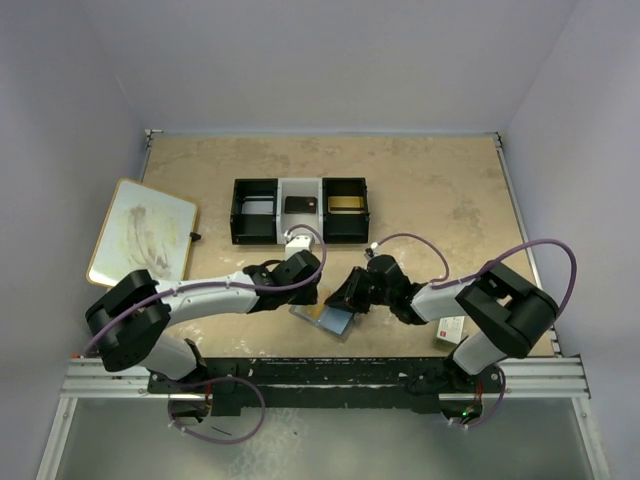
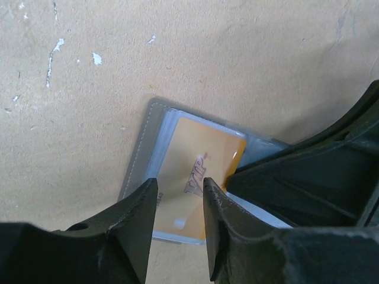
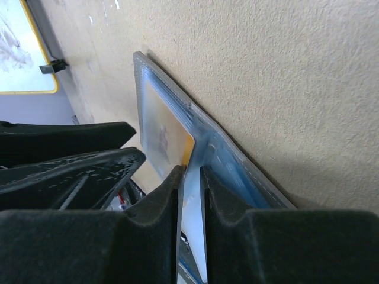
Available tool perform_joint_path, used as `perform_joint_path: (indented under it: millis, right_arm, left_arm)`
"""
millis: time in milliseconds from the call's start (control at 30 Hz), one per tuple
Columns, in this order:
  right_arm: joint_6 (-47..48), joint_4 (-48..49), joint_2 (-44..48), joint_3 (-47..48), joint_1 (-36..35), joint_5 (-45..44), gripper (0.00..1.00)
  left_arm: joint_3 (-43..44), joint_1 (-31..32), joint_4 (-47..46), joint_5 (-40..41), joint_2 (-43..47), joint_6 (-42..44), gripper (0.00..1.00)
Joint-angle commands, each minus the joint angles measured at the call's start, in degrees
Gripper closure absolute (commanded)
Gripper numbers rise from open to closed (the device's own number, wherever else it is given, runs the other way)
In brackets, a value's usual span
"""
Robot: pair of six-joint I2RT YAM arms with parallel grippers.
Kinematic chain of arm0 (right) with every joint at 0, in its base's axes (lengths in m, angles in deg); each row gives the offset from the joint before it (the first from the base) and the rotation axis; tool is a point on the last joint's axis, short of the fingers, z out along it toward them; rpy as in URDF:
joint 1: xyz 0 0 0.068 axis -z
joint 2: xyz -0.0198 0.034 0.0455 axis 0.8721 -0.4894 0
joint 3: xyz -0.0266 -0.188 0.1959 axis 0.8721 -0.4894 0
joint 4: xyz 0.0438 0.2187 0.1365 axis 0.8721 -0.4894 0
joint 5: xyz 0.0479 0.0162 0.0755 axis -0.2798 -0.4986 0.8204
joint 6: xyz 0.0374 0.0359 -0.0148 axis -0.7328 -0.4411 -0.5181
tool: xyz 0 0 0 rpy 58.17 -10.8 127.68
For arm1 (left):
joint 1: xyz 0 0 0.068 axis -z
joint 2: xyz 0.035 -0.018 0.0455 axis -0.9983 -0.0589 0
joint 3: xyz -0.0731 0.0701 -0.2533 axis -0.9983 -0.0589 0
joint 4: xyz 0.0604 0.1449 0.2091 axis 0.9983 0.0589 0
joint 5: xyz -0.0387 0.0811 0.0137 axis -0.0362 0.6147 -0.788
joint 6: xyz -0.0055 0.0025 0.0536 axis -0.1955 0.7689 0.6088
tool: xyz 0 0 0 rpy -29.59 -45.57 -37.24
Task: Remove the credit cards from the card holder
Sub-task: Remove the credit card from the card holder.
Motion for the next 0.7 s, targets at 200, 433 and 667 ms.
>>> perform_joint_path:
  millis: [200,433,667]
  right_arm:
    - [1.26,-1.09,1.69,2.34,0.04,1.49,0.74]
    - [2.37,0.86,-0.19,4.1,-0.03,2.34,0.75]
    - [1.86,0.21,-2.11,4.07,0.03,2.99,0.79]
  left_arm:
    - [-0.55,-0.02,1.29,-0.36,-0.19,1.97,0.69]
    - [-0.36,-0.02,1.22,-2.32,-1.55,3.3,0.72]
    - [-0.92,-0.07,1.24,-2.47,-1.54,3.14,0.76]
